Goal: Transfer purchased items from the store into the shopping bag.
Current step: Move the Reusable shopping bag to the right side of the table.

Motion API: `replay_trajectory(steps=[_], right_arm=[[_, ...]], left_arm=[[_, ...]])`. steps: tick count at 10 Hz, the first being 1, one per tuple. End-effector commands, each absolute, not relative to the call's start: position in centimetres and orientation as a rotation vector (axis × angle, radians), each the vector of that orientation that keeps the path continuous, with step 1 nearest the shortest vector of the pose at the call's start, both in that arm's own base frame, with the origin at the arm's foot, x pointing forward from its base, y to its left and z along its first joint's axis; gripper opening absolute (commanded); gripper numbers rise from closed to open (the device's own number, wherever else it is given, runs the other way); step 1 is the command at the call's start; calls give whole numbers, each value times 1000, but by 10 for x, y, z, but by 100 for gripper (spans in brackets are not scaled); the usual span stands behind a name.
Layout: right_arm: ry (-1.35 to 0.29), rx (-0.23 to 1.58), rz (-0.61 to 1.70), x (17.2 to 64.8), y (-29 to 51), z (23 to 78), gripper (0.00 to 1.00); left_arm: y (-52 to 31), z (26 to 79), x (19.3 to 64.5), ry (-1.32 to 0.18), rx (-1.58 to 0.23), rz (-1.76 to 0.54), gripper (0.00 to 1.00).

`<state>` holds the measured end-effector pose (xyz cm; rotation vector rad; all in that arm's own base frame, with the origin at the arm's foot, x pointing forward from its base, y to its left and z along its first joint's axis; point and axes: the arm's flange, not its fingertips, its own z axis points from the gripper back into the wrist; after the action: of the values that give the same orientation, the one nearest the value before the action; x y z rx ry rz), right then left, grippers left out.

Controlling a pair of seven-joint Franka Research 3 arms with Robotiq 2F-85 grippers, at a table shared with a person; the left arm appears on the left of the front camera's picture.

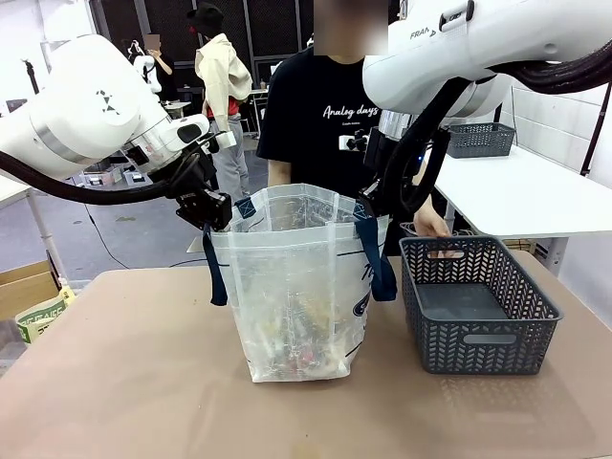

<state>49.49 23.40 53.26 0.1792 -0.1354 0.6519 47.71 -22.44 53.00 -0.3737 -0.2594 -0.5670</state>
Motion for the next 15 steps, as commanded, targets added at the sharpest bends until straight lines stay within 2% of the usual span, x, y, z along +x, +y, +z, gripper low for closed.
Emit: replay_trajectory(steps=[1,5,15], right_arm=[[-134,179,650,495,233,532,0],[-135,179,652,495,234,533,0],[-199,197,539,492,313,536,0]], left_arm=[[-224,532,477,-266,-368,-564,0],[-224,530,477,-259,-374,-567,0],[-277,522,493,-296,-593,-534,0]])
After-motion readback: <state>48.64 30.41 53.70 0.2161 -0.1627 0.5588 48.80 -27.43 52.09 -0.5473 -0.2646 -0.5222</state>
